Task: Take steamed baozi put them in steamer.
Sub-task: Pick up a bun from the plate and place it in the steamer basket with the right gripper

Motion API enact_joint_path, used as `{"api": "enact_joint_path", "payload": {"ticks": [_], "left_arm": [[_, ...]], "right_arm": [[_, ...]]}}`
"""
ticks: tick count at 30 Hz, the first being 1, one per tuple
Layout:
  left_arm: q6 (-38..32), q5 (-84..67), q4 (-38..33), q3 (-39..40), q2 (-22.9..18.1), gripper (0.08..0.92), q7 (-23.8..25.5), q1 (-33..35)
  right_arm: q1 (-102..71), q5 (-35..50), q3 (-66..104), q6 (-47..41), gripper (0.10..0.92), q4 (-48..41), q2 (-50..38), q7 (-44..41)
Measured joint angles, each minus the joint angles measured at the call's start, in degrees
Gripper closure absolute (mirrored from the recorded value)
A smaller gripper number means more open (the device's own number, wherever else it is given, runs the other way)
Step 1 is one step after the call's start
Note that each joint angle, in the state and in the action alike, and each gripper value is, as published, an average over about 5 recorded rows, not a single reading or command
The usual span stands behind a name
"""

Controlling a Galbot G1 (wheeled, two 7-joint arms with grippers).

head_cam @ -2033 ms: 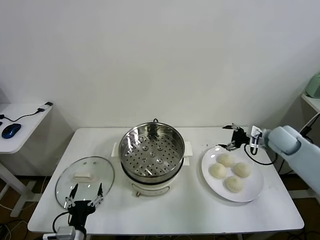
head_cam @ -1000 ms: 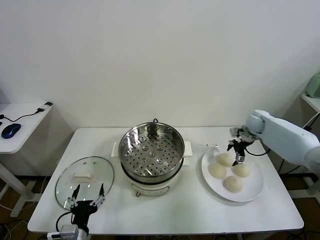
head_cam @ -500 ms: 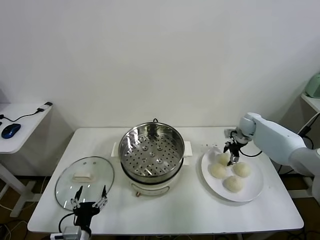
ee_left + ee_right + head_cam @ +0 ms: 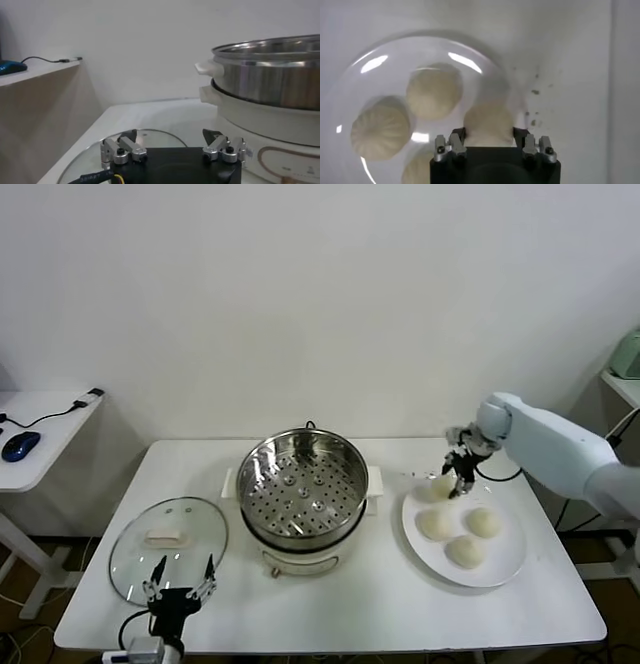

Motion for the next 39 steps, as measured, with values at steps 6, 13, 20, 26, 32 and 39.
{"api": "enact_joint_path", "payload": {"ticks": [6, 13, 20, 26, 32, 39], "left_arm": [[0.2, 0.3, -0.6, 0.3, 0.3, 0.177, 0.0, 0.2], [0.5, 0.6, -0.9, 0.9, 0.3, 0.177, 0.0, 0.1], [0.3, 1.4, -1.4, 1.3, 0.3, 0.177, 0.0, 0.8], [0.0, 2.1, -1.5, 1.9, 0.0, 0.177, 0.0, 1.2], [-0.2, 2.5, -1.2, 2.0, 0.0, 0.177, -0.1, 1.2], [-0.2, 2.5, -0.7, 2.0, 0.1, 0.177, -0.1, 0.7]], "right_arm": [[12.2, 5.8, -6.2, 5.5, 0.381, 5.7, 4.6, -0.8], [19.5, 7.5, -10.0, 14.6, 0.379, 14.5, 12.2, -0.5], [19.1, 0.0, -10.8, 24.2, 0.38, 17.4, 18.3, 1.1], [14.3, -10.4, -8.8, 31.0, 0.378, 13.0, 22.7, 3.3], [9.3, -17.8, -6.4, 35.5, 0.379, 6.6, 26.6, 5.1], [4.9, -22.3, -4.2, 39.0, 0.379, -0.7, 30.2, 6.6]]}}
